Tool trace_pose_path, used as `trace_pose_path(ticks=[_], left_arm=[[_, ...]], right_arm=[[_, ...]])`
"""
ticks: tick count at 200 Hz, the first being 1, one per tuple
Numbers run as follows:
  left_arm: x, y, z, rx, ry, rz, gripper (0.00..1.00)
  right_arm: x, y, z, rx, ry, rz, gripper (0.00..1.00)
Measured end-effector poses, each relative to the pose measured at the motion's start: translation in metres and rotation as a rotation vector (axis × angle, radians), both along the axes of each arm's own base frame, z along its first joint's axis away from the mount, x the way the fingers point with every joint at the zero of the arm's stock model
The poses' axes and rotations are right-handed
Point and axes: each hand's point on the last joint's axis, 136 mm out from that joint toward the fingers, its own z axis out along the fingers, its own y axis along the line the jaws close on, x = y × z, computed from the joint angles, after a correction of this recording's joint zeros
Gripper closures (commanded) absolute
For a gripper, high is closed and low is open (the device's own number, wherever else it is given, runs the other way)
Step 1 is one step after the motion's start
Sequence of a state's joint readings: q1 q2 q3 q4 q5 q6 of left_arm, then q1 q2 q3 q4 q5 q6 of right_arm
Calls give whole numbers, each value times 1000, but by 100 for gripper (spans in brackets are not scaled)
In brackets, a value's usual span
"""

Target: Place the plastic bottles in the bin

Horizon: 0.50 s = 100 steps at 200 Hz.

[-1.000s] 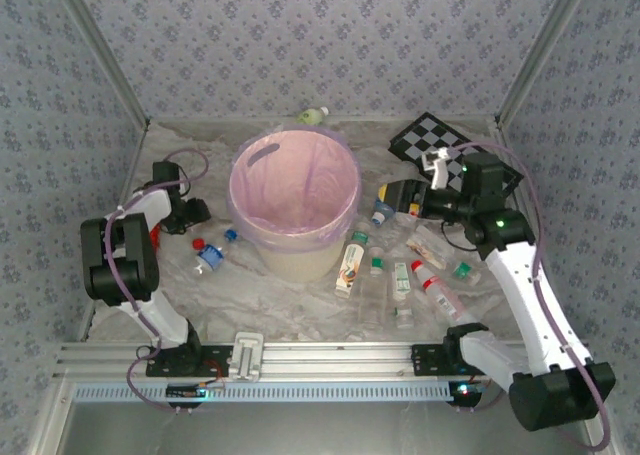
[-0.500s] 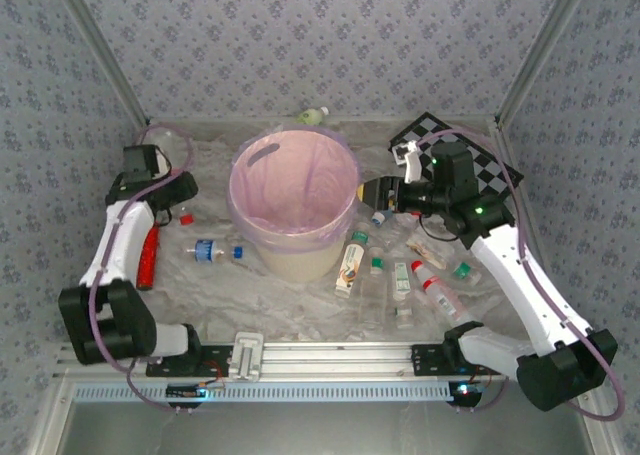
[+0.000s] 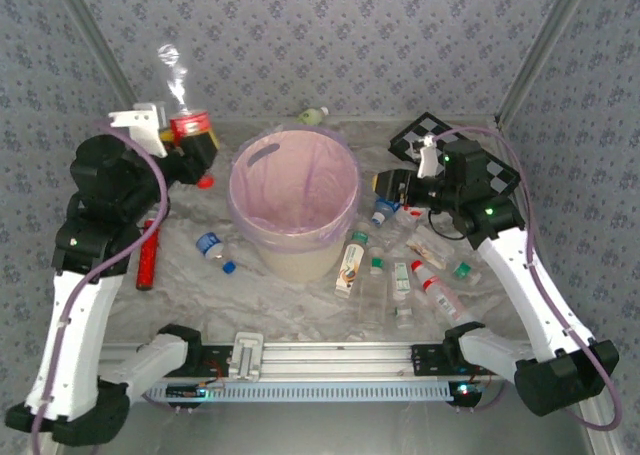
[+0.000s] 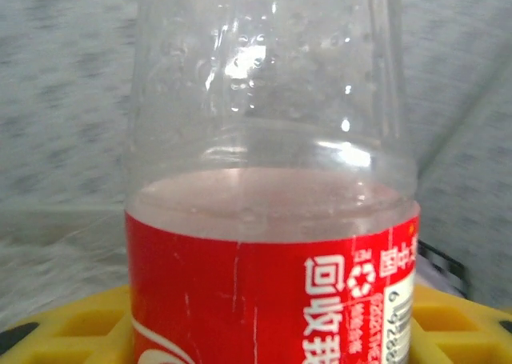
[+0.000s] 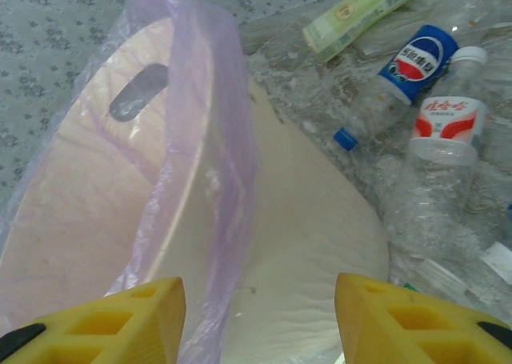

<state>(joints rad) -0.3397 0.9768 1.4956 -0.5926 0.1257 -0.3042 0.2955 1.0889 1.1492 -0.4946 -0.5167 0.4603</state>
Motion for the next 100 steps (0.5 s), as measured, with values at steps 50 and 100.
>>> trace_pose_path(ticks=[50,100], left_arm=[[-5,-100,-45,180,138,-300,81],[6,-139,-141,409,363,-352,90]], right_arm=[[3,-14,2,-10,-8,-52,46],[-4,-29,2,-26,-15,-102,46]])
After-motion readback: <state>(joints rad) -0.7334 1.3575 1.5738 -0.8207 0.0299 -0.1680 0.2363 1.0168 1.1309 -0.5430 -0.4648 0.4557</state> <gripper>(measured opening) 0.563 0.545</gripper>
